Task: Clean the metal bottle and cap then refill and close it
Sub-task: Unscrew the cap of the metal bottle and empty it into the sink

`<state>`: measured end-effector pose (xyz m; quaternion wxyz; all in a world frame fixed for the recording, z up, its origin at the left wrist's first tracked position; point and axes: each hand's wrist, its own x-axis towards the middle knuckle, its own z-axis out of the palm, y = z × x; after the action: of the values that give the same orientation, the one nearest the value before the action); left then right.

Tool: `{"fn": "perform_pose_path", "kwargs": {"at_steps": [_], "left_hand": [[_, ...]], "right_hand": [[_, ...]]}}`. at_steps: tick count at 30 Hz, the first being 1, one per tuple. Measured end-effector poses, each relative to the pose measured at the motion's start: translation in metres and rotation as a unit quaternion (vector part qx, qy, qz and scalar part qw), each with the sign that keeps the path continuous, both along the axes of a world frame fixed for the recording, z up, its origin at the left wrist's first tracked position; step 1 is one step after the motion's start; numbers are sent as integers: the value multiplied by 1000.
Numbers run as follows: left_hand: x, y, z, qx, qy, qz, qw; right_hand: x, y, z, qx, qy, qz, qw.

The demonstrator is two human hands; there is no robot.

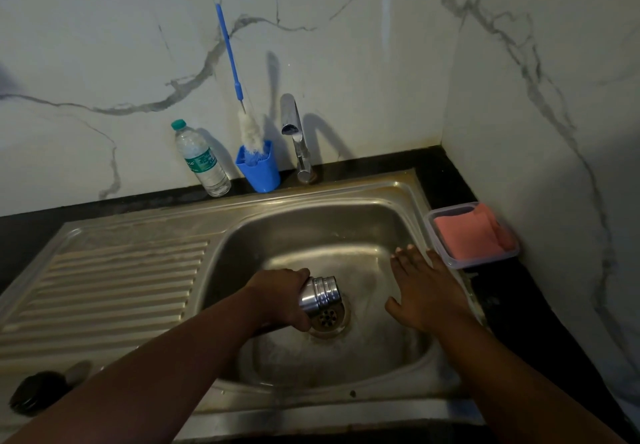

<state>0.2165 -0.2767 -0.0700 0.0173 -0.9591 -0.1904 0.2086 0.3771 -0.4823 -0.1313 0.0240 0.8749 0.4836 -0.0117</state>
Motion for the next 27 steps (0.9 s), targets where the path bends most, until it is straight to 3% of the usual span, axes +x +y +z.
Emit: {"fn": "perform_pose_path", "kwargs": {"at_steps": [27], "left_hand": [[-1, -2, -3, 4, 5, -17, 1000]], "right_hand": [[-2, -2, 5, -16, 3, -2, 1000]]}}
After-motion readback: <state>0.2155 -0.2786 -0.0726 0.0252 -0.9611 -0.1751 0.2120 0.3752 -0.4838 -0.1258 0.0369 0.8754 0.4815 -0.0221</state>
